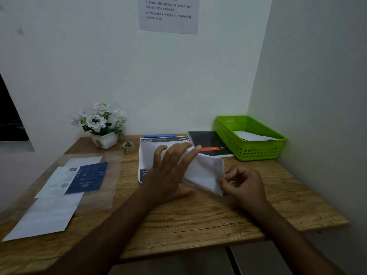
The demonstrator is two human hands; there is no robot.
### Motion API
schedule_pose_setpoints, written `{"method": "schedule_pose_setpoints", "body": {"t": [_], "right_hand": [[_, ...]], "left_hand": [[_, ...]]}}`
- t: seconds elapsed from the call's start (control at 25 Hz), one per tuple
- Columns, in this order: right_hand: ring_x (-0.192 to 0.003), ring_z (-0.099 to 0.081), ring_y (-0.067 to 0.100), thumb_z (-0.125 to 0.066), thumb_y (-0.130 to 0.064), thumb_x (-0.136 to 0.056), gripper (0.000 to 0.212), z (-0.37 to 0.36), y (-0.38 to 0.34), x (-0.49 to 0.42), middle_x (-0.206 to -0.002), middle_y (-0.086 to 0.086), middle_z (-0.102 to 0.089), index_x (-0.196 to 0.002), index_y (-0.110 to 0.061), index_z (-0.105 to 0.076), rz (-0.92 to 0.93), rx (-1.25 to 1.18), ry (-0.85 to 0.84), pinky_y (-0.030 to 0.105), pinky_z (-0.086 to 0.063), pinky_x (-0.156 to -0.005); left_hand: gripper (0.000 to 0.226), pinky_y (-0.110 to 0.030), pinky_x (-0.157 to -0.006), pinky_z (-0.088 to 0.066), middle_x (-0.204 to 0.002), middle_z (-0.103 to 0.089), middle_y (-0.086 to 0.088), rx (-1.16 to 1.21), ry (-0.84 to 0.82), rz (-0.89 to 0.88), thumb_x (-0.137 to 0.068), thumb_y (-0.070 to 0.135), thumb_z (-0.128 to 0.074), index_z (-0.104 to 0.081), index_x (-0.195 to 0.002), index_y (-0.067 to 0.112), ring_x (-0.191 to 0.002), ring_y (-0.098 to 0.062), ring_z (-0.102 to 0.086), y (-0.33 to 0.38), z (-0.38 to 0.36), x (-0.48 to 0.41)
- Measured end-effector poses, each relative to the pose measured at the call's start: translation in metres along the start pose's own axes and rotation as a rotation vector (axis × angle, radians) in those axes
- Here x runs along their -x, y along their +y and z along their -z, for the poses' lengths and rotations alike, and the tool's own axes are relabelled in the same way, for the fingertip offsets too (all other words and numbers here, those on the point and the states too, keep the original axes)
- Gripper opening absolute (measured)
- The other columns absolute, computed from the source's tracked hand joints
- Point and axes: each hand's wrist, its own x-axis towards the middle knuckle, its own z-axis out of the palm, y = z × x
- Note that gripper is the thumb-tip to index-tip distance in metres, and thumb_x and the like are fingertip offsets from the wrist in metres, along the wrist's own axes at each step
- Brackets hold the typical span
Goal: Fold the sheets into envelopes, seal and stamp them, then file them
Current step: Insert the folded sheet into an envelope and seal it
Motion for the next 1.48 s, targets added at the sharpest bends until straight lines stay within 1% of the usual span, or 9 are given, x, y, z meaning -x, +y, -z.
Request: {"method": "schedule_pose_setpoints", "body": {"t": [0.12, 0.24, 0.36, 0.52, 0.76, 0.96, 1.12, 1.32, 1.48], "right_hand": [[-0.069, -0.062, 0.005, -0.076, 0.006, -0.068, 0.044, -0.004, -0.001, 0.004, -0.079, -0.012, -0.064, -0.066, -0.033, -0.055, 0.289, 0.079, 0.045, 0.013, -0.047, -0.054], [-0.070, -0.057, 0.006, -0.071, -0.001, -0.071, 0.029, -0.009, -0.006, 0.009, -0.082, -0.009, -0.059, -0.070, -0.024, -0.052, 0.549, 0.197, 0.015, 0.018, -0.045, -0.054], [-0.069, -0.055, 0.012, -0.069, -0.010, -0.077, 0.013, -0.008, -0.010, 0.012, -0.081, 0.003, -0.061, -0.070, -0.010, -0.058, 0.709, 0.426, -0.027, 0.026, -0.045, -0.052], [-0.074, -0.058, 0.016, -0.071, -0.016, -0.080, 0.014, -0.014, -0.017, 0.012, -0.087, 0.006, -0.063, -0.075, -0.006, -0.064, 0.743, 0.578, -0.027, 0.026, -0.047, -0.058], [-0.090, -0.059, 0.011, -0.065, -0.019, -0.084, 0.014, -0.016, -0.013, 0.009, -0.099, -0.001, -0.062, -0.095, -0.014, -0.073, 0.545, 0.490, -0.162, 0.028, -0.049, -0.072], [-0.094, -0.061, 0.003, -0.053, -0.032, -0.096, 0.019, -0.015, -0.002, -0.002, -0.106, -0.014, -0.064, -0.114, -0.028, -0.060, 0.114, 0.183, 0.018, 0.015, -0.047, -0.071], [-0.091, -0.067, 0.008, -0.058, -0.025, -0.096, 0.036, -0.007, 0.006, -0.014, -0.109, 0.005, -0.067, -0.129, -0.024, -0.044, -0.218, -0.222, 0.234, 0.030, -0.058, -0.070], [-0.057, -0.065, 0.010, -0.066, -0.022, -0.091, 0.044, -0.004, 0.008, -0.010, -0.067, 0.000, -0.064, -0.129, -0.020, -0.044, -0.180, -0.118, 0.287, 0.023, -0.051, -0.053], [-0.048, -0.059, 0.008, -0.067, -0.022, -0.090, 0.020, -0.001, 0.003, -0.006, -0.061, 0.002, -0.065, -0.107, -0.010, -0.064, -0.189, -0.077, 0.282, 0.020, -0.046, -0.045]], "left_hand": [[0.055, -0.040, -0.083, -0.048, -0.101, -0.065, -0.007, 0.201, 0.107, 0.033, -0.080, 0.059, -0.056, -0.060, -0.106, 0.010, -0.094, -0.017, -0.054, 0.023, 0.003, 0.001], [0.048, -0.032, -0.065, -0.050, -0.079, -0.069, -0.001, 0.401, -0.033, 0.096, -0.083, 0.060, -0.054, -0.069, -0.086, 0.014, -0.072, -0.013, -0.061, 0.054, 0.008, 0.004], [0.046, -0.036, -0.063, -0.054, -0.080, -0.072, 0.003, 0.719, -0.043, 0.525, -0.079, 0.063, -0.056, -0.071, -0.087, 0.021, -0.073, -0.009, -0.066, 0.081, 0.018, 0.004], [0.022, -0.034, -0.065, -0.055, -0.073, -0.071, 0.017, 0.972, 0.126, 0.878, -0.090, 0.027, -0.061, -0.066, -0.071, 0.034, -0.072, -0.003, -0.068, 0.102, 0.020, 0.006], [0.015, -0.018, -0.065, -0.055, -0.086, -0.075, -0.001, 1.165, 0.169, 1.091, -0.094, 0.013, -0.051, -0.064, -0.090, 0.019, -0.079, -0.013, -0.072, 0.086, 0.026, 0.013], [0.015, -0.016, -0.059, -0.053, -0.088, -0.074, -0.003, 1.190, -0.092, 0.993, -0.094, 0.014, -0.052, -0.057, -0.107, 0.015, -0.075, -0.016, -0.072, 0.059, 0.048, 0.038], [0.020, -0.026, -0.062, -0.058, -0.088, -0.074, -0.010, 1.249, -0.328, 0.932, -0.094, 0.012, -0.050, -0.053, -0.114, 0.017, -0.073, -0.028, -0.072, 0.030, 0.063, 0.053], [0.025, -0.030, -0.059, -0.058, -0.086, -0.071, -0.021, 1.283, -0.531, 0.951, -0.092, 0.016, -0.052, -0.050, -0.116, 0.009, -0.071, -0.032, -0.070, -0.019, 0.068, 0.064], [0.034, -0.026, -0.051, -0.055, -0.079, -0.070, -0.020, 1.363, -0.597, 1.036, -0.087, 0.013, -0.057, -0.049, -0.120, 0.010, -0.061, -0.025, -0.067, -0.040, 0.069, 0.070]]}}
